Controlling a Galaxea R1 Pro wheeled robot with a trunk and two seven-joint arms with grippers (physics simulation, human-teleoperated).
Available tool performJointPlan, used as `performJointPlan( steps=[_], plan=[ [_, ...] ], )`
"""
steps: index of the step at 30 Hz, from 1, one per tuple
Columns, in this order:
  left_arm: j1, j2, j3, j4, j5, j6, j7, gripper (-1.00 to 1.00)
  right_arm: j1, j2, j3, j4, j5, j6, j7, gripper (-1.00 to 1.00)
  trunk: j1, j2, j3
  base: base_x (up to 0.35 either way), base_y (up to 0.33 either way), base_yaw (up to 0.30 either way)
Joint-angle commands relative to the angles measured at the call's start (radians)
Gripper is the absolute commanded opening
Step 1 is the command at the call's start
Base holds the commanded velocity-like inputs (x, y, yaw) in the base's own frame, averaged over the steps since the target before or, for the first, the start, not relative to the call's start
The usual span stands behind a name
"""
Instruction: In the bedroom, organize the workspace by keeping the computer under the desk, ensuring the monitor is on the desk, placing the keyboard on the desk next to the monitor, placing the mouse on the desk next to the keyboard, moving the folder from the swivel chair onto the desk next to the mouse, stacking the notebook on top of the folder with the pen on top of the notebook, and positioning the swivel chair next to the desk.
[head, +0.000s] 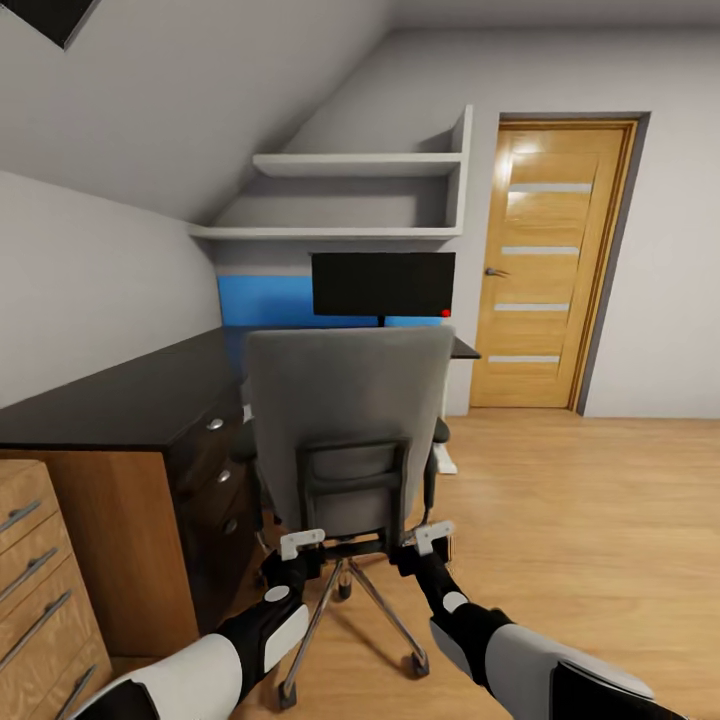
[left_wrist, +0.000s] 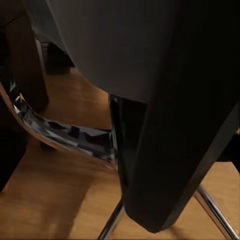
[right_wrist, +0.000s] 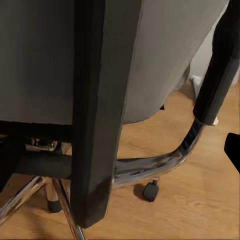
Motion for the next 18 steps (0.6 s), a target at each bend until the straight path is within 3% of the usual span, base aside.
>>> performJointPlan(
  steps=[1,7,13,18],
  plan=[
    [-0.001,0.001,0.001,0.001,0.010,-0.007,0.009,1.00,0.015,0.000,0.008,0.000,0.025,0.000,-0.005,1.00,0.000,0.000,-0.001,0.005,0.111,0.000],
    [0.000,0.001,0.001,0.001,0.010,-0.007,0.009,1.00,0.019,0.001,0.008,0.000,0.033,0.000,-0.004,1.00,0.000,0.000,-0.001,-0.009,0.101,0.000],
    [-0.001,0.001,0.001,0.001,0.010,-0.007,0.009,1.00,0.020,0.022,0.007,0.001,0.033,-0.001,-0.006,1.00,0.000,0.000,-0.001,0.017,0.015,0.000],
    [0.000,0.001,0.001,0.001,0.010,-0.007,0.009,1.00,0.021,0.024,0.007,0.001,0.032,-0.004,-0.008,1.00,0.000,0.000,0.000,0.088,0.001,-0.036]
  ],
)
